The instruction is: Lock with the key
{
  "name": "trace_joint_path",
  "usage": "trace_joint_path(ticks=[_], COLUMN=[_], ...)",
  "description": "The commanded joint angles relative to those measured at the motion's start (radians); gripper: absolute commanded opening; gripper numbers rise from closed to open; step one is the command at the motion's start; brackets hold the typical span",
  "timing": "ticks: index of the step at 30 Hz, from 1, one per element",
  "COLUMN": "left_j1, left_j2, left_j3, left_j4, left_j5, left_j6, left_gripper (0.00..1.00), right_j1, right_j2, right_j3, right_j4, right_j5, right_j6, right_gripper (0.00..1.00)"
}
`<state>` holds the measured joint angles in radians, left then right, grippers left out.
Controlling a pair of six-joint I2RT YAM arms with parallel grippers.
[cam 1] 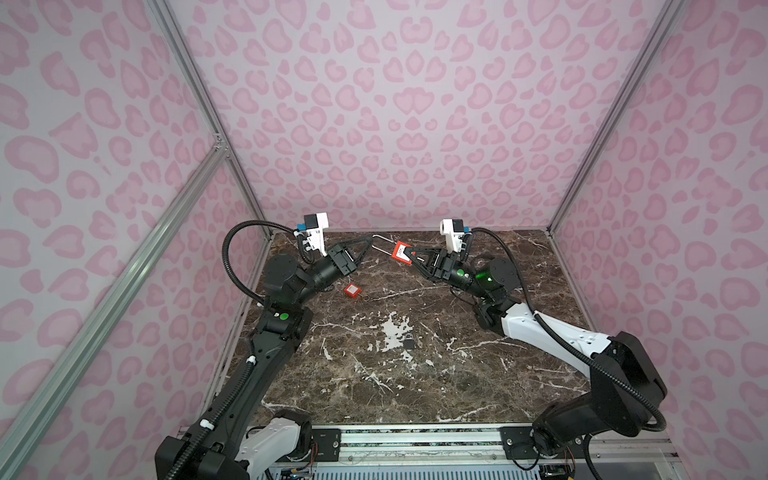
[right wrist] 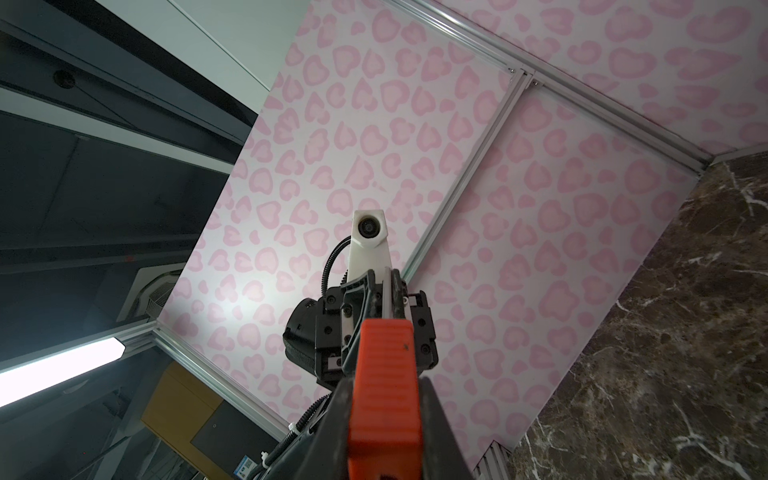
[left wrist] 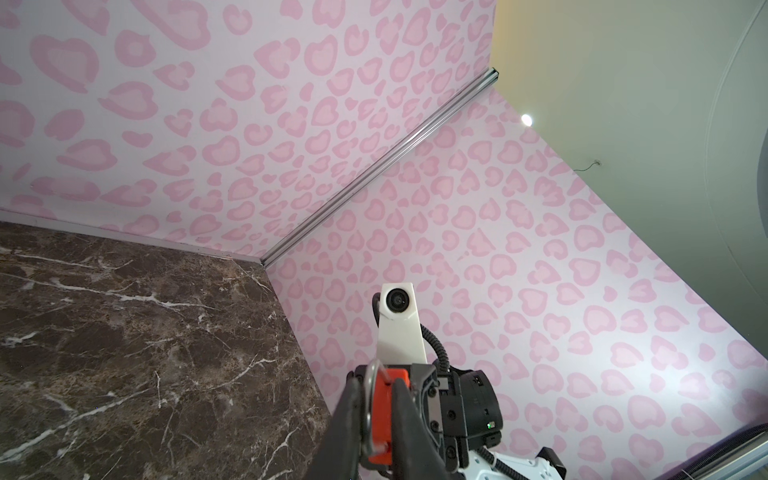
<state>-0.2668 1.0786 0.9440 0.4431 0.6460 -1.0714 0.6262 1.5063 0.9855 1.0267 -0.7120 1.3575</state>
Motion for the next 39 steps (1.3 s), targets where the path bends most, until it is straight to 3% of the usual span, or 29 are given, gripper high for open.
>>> trace_joint_path(ticks=[1, 14, 21, 30, 32, 39], left_j1=[0.000, 0.001, 0.001, -0.041, -0.040, -0.043], left_j2=[-0.005, -0.011, -0.017, -0.004, -0.012, -0.011], left_j3=[-0.002, -0.029, -0.025, -0.066, -0.064, -0.080], left_j4=[0.046, 0.065, 0.054, 0.074, 0.064, 0.069], left_j5=[0.003, 0.016, 0.029, 0.016, 0.009, 0.001], left_j6=[0.001, -0.022, -0.025, -0.035, -0.029, -0.030], left_gripper=[0.15, 0.07, 0.04, 0.04, 0.07, 0.33], right_j1=[0.000, 0.002, -0.008, 0.017, 0.016, 0.013], right_j2=[0.006, 0.031, 0.007, 0.066, 0.064, 0.048], right_j3=[0.001, 0.023, 0.033, 0.061, 0.061, 0.035], right_j4=[0.039, 0.073, -0.032, 0.079, 0.077, 0.060], right_j5=[-0.013, -0.027, -0.033, -0.026, -0.027, -0.008], right_j6=[-0.009, 0.009, -0.085, 0.003, 0.000, -0.013], right_gripper=[0.07, 0.06, 0.06, 0.06, 0.05, 0.05])
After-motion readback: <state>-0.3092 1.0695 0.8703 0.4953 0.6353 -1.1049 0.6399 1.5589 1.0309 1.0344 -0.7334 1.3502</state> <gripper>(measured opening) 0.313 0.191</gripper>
